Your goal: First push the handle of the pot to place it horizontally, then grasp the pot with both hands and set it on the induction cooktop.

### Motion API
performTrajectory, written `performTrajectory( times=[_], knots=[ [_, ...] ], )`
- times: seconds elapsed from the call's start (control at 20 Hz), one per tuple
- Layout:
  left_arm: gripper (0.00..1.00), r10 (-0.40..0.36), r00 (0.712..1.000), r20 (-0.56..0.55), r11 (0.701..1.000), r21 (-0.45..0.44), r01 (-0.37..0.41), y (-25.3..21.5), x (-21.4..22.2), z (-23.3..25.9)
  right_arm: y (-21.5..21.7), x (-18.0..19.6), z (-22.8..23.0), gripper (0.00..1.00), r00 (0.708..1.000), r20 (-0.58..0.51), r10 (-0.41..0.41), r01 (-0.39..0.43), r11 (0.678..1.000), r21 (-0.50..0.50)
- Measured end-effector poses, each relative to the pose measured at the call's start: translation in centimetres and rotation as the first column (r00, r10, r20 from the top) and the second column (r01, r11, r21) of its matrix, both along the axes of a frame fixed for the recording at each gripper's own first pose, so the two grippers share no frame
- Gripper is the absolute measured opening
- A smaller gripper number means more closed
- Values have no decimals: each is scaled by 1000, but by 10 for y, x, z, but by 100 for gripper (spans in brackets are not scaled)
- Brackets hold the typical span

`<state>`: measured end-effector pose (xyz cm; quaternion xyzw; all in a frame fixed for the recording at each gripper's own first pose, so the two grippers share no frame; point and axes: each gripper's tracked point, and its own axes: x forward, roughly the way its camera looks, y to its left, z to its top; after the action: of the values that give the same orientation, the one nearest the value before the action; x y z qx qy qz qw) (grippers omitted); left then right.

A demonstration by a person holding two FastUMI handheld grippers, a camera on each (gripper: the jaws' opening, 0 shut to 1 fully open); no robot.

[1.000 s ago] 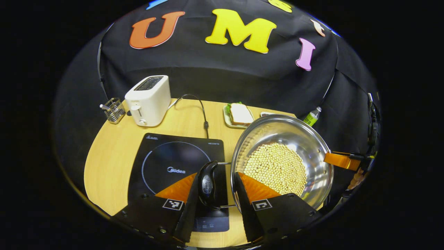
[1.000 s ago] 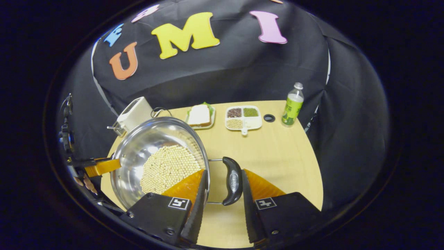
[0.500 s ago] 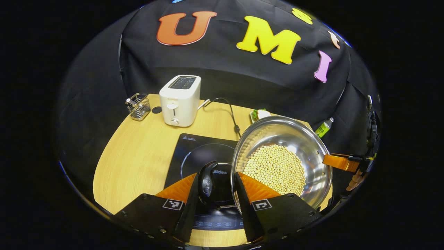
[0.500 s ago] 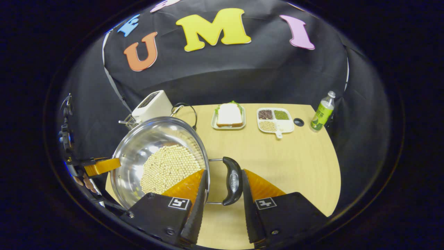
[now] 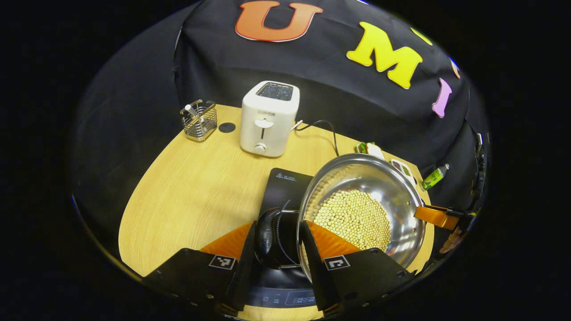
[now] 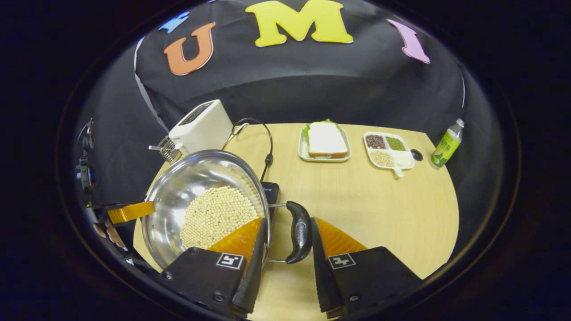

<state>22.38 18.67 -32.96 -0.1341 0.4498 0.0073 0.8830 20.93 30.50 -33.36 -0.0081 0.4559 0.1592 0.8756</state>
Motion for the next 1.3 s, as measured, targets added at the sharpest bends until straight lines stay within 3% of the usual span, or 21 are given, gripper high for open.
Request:
performTrajectory(
  times=[0.75, 1.15, 1.2, 1.25, 1.3],
  knots=[
    [57, -7, 999, 40, 1000, 24, 6, 24, 20, -14, 24, 8, -24, 55, 998, 38, -43, 40, 997, 63],
    [57, -7, 998, 60, 1000, 29, 5, 26, 18, -14, 25, 9, -23, 60, 994, 66, -87, 76, 985, 152],
    [70, -3, 997, 75, 999, 45, 0, 29, 18, -12, 24, 9, -22, 63, 993, 69, -93, 80, 983, 167],
    [60, 5, 996, 88, 998, 65, -11, 33, 20, -10, 23, 9, -19, 63, 993, 74, -96, 81, 980, 181],
    [69, 10, 994, 111, 995, 96, -21, 39, 21, -4, 22, 10, -19, 63, 991, 85, -101, 84, 978, 190]
  ],
)
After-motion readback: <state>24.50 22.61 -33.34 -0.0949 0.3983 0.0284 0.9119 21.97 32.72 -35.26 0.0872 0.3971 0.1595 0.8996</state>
